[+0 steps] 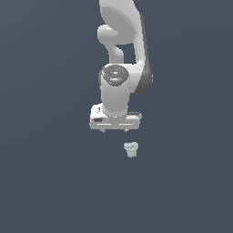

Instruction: Pick up the object and move it to a goal position.

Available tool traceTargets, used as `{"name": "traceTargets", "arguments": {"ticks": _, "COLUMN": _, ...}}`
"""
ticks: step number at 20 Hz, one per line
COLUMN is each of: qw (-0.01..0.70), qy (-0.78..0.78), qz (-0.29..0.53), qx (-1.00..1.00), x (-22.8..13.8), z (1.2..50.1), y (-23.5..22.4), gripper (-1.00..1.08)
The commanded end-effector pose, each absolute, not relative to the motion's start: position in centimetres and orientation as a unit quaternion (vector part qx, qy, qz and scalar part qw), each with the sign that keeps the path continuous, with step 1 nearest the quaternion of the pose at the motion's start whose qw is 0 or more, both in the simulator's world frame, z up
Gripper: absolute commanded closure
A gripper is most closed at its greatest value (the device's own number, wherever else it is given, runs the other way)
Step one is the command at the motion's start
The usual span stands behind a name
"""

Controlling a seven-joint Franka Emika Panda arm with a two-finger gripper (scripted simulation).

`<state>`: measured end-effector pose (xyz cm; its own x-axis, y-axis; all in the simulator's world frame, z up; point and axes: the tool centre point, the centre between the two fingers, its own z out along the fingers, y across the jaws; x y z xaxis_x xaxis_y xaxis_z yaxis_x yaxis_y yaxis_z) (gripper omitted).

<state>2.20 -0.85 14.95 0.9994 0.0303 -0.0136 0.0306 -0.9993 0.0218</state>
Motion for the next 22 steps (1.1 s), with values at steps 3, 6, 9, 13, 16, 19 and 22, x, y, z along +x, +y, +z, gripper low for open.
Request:
{"name": "traceTargets", "arguments": {"ticks": 3, "qw": 0.008, "qy": 0.042, "qz": -0.004, "qx": 0.999, "x": 4.0, "z": 12.5, "y": 2.5, "gripper": -0.92}}
{"name": "traceTargets", "arguments": {"ticks": 6, "qw": 0.006, "qy": 0.057, "qz": -0.003, "qx": 0.998, "x": 4.9, "z": 11.1, "y": 4.4, "gripper": -0.92}}
{"name": "traceTargets", "arguments": {"ticks": 9, "qw": 0.003, "qy": 0.068, "qz": -0.001, "qx": 0.998, "x": 5.5, "z": 9.9, "y": 5.9, "gripper": -0.92}}
{"name": "traceTargets", "arguments": {"ticks": 13, "qw": 0.001, "qy": 0.076, "qz": 0.000, "qx": 0.997, "x": 5.9, "z": 8.9, "y": 7.2, "gripper": -0.92}}
{"name": "traceTargets", "arguments": {"ticks": 16, "qw": 0.000, "qy": 0.079, "qz": 0.000, "qx": 0.997, "x": 6.0, "z": 8.6, "y": 7.6, "gripper": -0.92}}
{"name": "traceTargets", "arguments": {"ticks": 19, "qw": 0.000, "qy": 0.079, "qz": -0.001, "qx": 0.997, "x": 5.9, "z": 8.6, "y": 7.5, "gripper": -0.92}}
{"name": "traceTargets", "arguments": {"ticks": 22, "qw": 0.000, "qy": 0.079, "qz": -0.001, "qx": 0.997, "x": 5.9, "z": 8.1, "y": 7.5, "gripper": -0.92}}
